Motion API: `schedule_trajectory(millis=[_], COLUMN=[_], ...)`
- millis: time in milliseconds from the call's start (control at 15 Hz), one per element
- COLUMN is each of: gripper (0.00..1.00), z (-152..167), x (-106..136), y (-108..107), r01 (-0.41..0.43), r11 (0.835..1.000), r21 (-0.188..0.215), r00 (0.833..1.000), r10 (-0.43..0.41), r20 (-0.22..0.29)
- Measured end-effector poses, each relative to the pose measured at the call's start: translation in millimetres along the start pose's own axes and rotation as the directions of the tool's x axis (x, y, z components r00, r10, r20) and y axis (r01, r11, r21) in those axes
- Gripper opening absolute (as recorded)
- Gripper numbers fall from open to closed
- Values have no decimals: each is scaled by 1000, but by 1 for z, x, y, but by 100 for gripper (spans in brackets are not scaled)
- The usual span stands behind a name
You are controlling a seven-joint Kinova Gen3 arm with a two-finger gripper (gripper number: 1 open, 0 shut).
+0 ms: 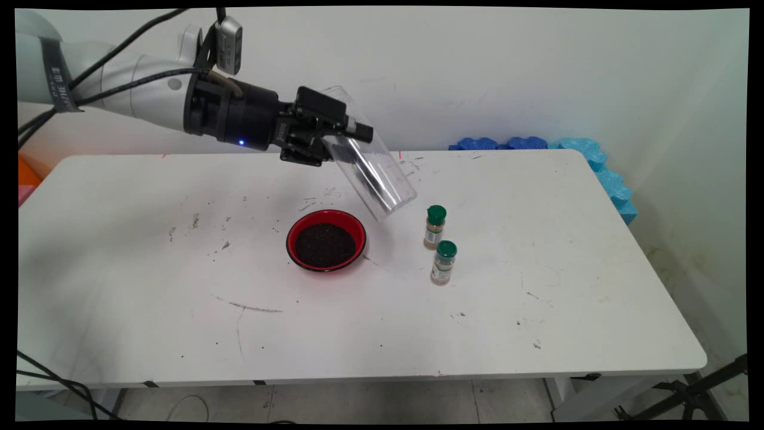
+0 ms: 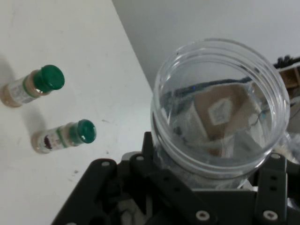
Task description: Pour the black seasoning powder in the red bowl
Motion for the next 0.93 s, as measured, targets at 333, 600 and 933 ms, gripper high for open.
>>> schedule_trajectory(millis=[333, 600, 933], gripper=[0, 0, 0], z=[0, 0, 3], x=[-6, -14, -27], y=[9, 13, 12], r01=[-174, -332, -519], r11=[985, 943, 855], r21=[15, 24, 21], r00=[984, 941, 849], r10=[173, 329, 512], r20=[36, 71, 130])
